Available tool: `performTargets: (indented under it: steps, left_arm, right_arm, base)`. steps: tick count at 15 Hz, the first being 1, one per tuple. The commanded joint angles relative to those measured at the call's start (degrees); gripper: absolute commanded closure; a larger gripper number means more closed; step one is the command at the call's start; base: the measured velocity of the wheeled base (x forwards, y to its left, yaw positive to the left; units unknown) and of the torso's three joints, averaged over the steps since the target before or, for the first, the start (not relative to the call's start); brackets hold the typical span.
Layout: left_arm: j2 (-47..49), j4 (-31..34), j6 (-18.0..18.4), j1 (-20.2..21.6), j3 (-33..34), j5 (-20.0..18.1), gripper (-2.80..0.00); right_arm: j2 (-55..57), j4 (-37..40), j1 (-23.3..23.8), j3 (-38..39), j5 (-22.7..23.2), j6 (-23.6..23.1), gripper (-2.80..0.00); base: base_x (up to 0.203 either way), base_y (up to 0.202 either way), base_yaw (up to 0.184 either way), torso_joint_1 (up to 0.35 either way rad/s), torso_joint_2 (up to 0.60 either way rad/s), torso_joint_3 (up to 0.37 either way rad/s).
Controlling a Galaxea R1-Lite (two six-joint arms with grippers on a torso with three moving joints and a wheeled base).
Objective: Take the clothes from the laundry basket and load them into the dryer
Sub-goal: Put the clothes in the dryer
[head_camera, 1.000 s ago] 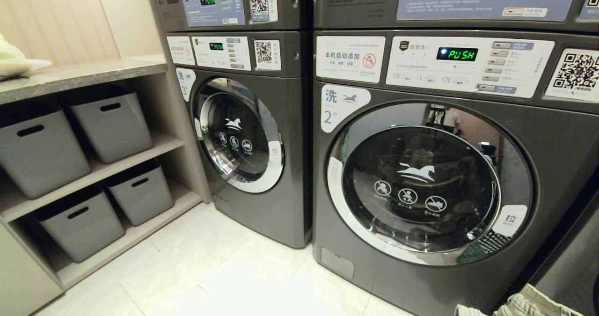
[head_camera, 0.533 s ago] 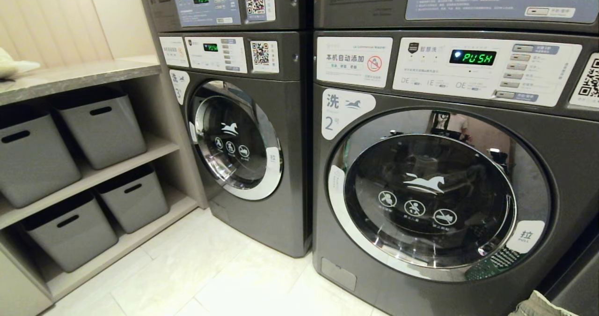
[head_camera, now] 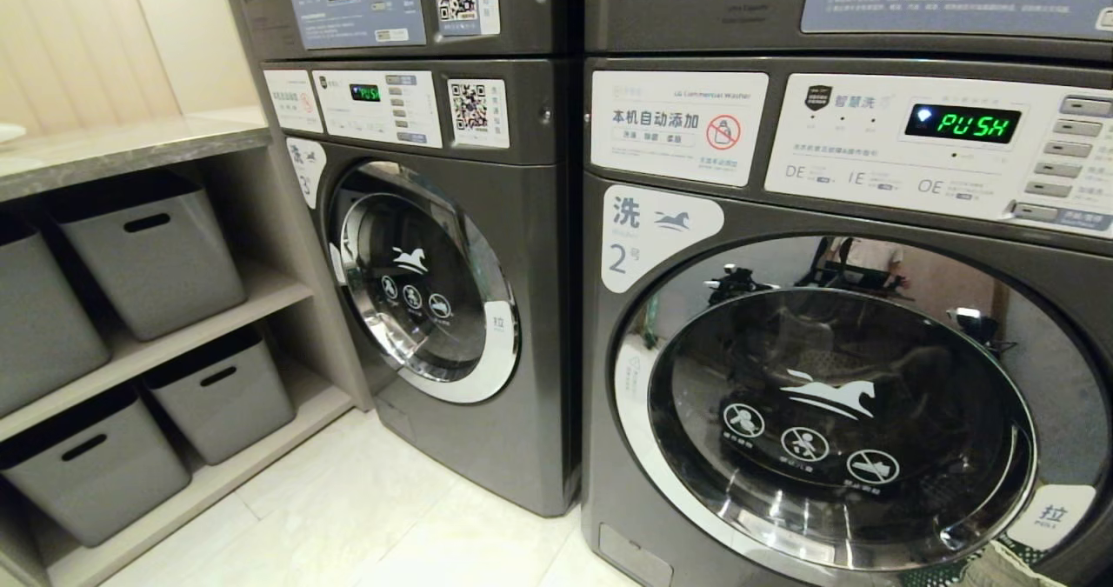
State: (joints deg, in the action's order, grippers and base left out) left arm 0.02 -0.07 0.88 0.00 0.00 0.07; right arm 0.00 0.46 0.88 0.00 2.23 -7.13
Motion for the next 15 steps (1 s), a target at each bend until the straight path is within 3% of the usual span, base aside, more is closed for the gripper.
performTargets:
  steps: [1, 9, 15]
  left_arm:
    - [0.0, 0.0, 0.0, 0.0, 0.1, 0.0, 0.00]
    - [0.0, 0.0, 0.0, 0.0, 0.1, 0.0, 0.00]
    - [0.0, 0.0, -0.1, 0.0, 0.1, 0.0, 0.00]
  right_arm:
    - [0.0, 0.0, 0.0, 0.0, 0.1, -0.1, 0.00]
    - [0.0, -0.1, 0.0, 0.0, 0.0, -0.1, 0.00]
    - [0.0, 0.0, 0.0, 0.0, 0.1, -0.1, 0.00]
  base:
    - [0.193, 0.000, -0.001, 0.007, 0.00, -0.006]
    - [0.187, 0.000, -0.001, 0.003, 0.00, 0.002]
    - [0.000, 0.000, 0.000, 0.000, 0.00, 0.000]
